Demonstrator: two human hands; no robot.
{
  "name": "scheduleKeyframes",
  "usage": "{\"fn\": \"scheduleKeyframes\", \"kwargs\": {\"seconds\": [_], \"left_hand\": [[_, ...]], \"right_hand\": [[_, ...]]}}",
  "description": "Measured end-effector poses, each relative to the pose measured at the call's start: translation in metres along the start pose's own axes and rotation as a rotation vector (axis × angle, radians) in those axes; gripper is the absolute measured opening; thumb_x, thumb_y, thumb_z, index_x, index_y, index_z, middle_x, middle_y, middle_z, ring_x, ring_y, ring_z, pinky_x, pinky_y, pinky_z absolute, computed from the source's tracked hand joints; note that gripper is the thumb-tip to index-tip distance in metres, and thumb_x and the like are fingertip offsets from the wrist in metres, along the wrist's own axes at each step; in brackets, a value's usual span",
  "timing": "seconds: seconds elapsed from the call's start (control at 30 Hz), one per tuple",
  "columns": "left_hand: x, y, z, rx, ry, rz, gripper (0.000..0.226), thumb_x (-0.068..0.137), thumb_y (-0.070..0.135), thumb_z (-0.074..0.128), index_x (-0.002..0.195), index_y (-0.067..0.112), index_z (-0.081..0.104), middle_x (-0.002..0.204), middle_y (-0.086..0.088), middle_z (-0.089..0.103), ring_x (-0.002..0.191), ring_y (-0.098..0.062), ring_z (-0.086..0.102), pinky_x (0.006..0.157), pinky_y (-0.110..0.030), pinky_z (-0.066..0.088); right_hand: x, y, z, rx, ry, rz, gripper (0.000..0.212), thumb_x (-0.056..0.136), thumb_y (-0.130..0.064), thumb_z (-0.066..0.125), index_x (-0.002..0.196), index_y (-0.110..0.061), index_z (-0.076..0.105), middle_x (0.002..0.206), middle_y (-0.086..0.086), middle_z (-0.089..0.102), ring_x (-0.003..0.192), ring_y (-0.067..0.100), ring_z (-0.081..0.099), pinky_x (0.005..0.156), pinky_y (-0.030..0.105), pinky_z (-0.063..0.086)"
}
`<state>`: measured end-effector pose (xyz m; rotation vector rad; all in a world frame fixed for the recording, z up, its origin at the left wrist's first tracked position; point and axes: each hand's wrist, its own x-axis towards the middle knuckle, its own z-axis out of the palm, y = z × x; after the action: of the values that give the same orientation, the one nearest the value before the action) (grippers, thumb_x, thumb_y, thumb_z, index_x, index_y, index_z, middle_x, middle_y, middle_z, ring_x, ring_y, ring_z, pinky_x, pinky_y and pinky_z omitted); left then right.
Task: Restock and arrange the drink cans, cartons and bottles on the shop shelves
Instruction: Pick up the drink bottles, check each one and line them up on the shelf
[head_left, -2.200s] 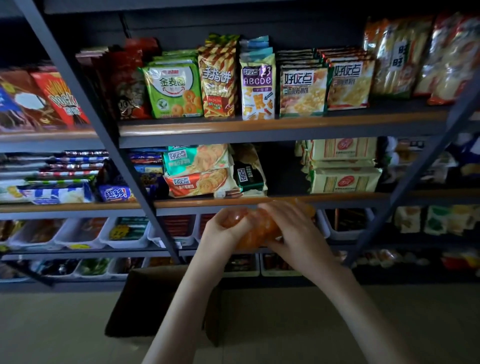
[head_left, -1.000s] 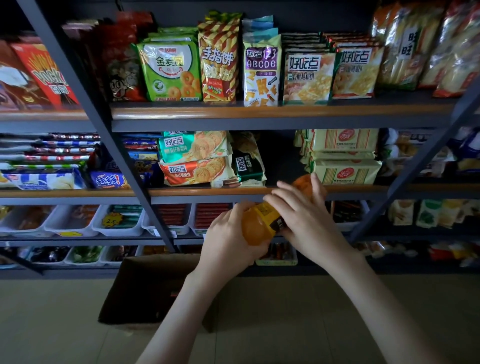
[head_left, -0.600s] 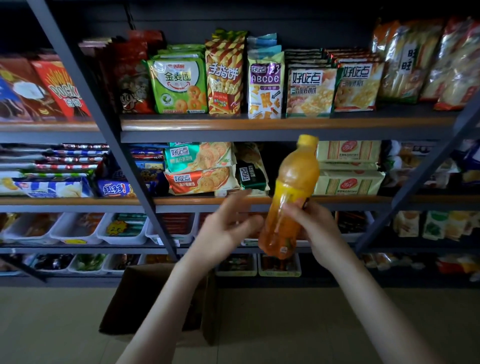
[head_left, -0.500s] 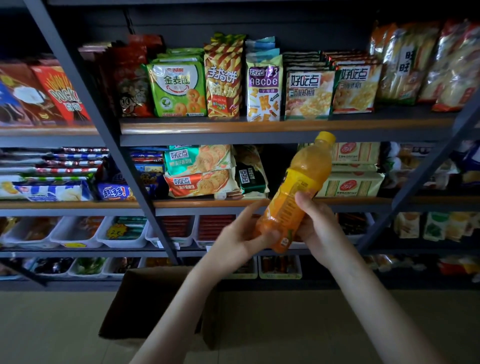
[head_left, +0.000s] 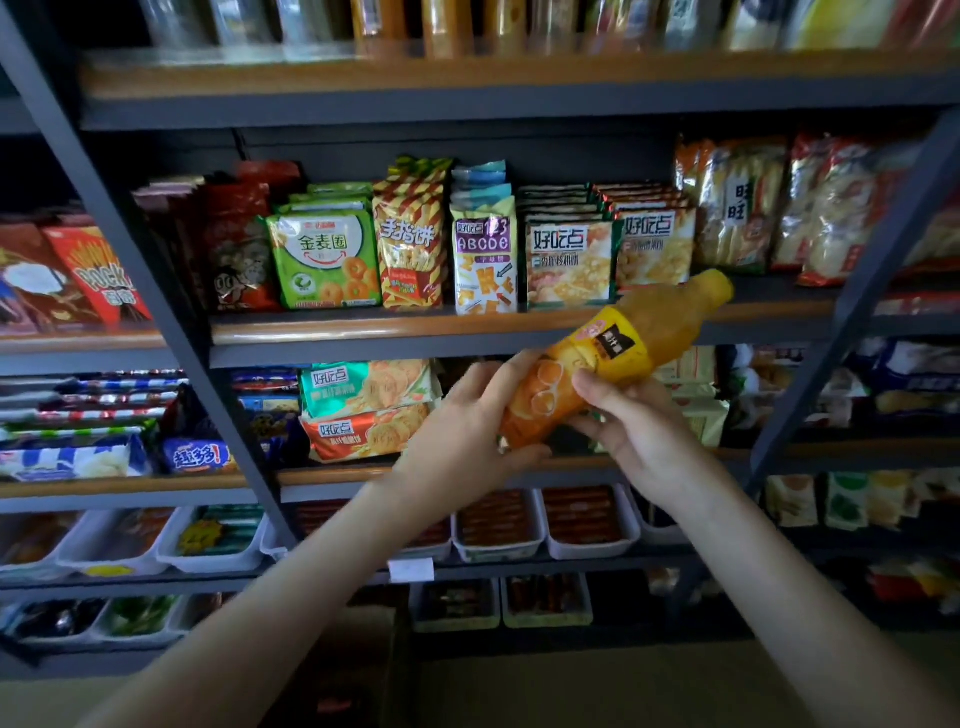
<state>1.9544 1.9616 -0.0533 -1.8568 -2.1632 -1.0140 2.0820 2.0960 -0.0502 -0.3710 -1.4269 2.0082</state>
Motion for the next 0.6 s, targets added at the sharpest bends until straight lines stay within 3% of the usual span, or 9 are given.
{"fn": "scheduleKeyframes", "kwargs": {"seconds": [0.03, 0.1, 0.13, 0.2, 0.27, 0.37, 0.43, 0.53, 0.6], "left_hand": [[0.015, 0.001, -0.011, -0.005, -0.036, 0.032, 0.085, 0.081, 0.038, 0.076, 0.150, 0.029, 0.026, 0.133, -0.002, 0.044, 0.111, -0.011, 0.047, 0.087, -0.009, 0.039], [0.047, 0.005, -0.035, -0.022, -0.065, 0.102, 0.079, 0.084, 0.038, 0.072, 0.148, 0.030, 0.027, 0.136, 0.001, 0.043, 0.111, -0.005, 0.045, 0.085, 0.002, 0.031], [0.063, 0.008, -0.046, -0.014, -0.054, 0.140, 0.075, 0.086, 0.037, 0.071, 0.148, 0.029, 0.029, 0.135, 0.000, 0.044, 0.112, -0.008, 0.047, 0.088, 0.000, 0.032], [0.094, 0.014, -0.065, 0.052, 0.000, 0.186, 0.068, 0.089, 0.037, 0.066, 0.147, 0.026, 0.032, 0.134, -0.003, 0.047, 0.116, -0.017, 0.050, 0.097, -0.020, 0.040], [0.123, 0.018, -0.082, 0.135, 0.073, 0.152, 0.062, 0.091, 0.035, 0.063, 0.145, 0.022, 0.036, 0.135, -0.005, 0.048, 0.120, -0.024, 0.051, 0.097, -0.032, 0.042], [0.158, 0.014, -0.105, 0.240, 0.206, 0.128, 0.054, 0.092, 0.039, 0.059, 0.140, 0.019, 0.043, 0.131, -0.005, 0.051, 0.118, -0.026, 0.053, 0.094, -0.036, 0.044], [0.174, 0.010, -0.119, 0.272, 0.239, 0.123, 0.051, 0.094, 0.038, 0.057, 0.139, 0.019, 0.043, 0.129, -0.003, 0.051, 0.111, -0.023, 0.055, 0.090, -0.034, 0.046], [0.196, -0.002, -0.142, 0.358, 0.272, 0.125, 0.048, 0.095, 0.036, 0.055, 0.138, 0.020, 0.043, 0.129, -0.002, 0.048, 0.103, -0.022, 0.054, 0.083, -0.034, 0.048], [0.213, -0.013, -0.159, 0.434, 0.308, 0.170, 0.047, 0.095, 0.031, 0.054, 0.139, 0.021, 0.043, 0.133, -0.001, 0.046, 0.112, -0.023, 0.053, 0.084, -0.036, 0.050]], "right_hand": [[0.007, -0.014, -0.002, -0.025, 0.000, -0.048, 0.030, 0.070, -0.011, 0.066, 0.099, -0.014, 0.062, 0.091, -0.003, 0.076, 0.090, 0.013, 0.071, 0.074, 0.030, 0.060], [0.021, -0.043, -0.005, -0.096, -0.004, -0.163, 0.042, 0.063, -0.017, 0.075, 0.102, -0.012, 0.061, 0.095, 0.000, 0.075, 0.090, 0.016, 0.072, 0.068, 0.026, 0.059], [0.029, -0.058, -0.006, -0.136, -0.002, -0.244, 0.053, 0.059, -0.024, 0.082, 0.105, -0.010, 0.061, 0.100, 0.003, 0.075, 0.095, 0.019, 0.071, 0.073, 0.028, 0.059], [0.043, -0.095, -0.005, -0.238, 0.018, -0.430, 0.070, 0.053, -0.038, 0.090, 0.111, -0.010, 0.063, 0.108, 0.006, 0.073, 0.104, 0.024, 0.068, 0.086, 0.034, 0.056], [0.059, -0.130, -0.003, -0.353, 0.043, -0.601, 0.054, 0.059, -0.035, 0.090, 0.105, -0.020, 0.068, 0.106, -0.003, 0.074, 0.104, 0.020, 0.068, 0.090, 0.032, 0.054], [0.087, -0.172, 0.005, -0.516, 0.115, -0.816, 0.034, 0.068, -0.016, 0.084, 0.093, -0.029, 0.064, 0.091, -0.031, 0.070, 0.093, -0.006, 0.066, 0.084, 0.010, 0.048], [0.108, -0.190, 0.008, -0.602, 0.202, -0.912, 0.032, 0.071, -0.012, 0.080, 0.085, -0.034, 0.062, 0.082, -0.036, 0.066, 0.087, -0.015, 0.062, 0.081, 0.001, 0.041], [0.142, -0.208, 0.015, -0.726, 0.308, -0.948, 0.014, 0.075, -0.022, 0.079, 0.081, -0.017, 0.067, 0.080, -0.016, 0.064, 0.082, 0.005, 0.059, 0.075, -0.003, 0.034], [0.164, -0.220, 0.018, -0.760, 0.343, -0.966, 0.024, 0.076, -0.008, 0.079, 0.091, 0.006, 0.065, 0.084, 0.003, 0.061, 0.076, 0.011, 0.054, 0.065, -0.006, 0.033]]}}
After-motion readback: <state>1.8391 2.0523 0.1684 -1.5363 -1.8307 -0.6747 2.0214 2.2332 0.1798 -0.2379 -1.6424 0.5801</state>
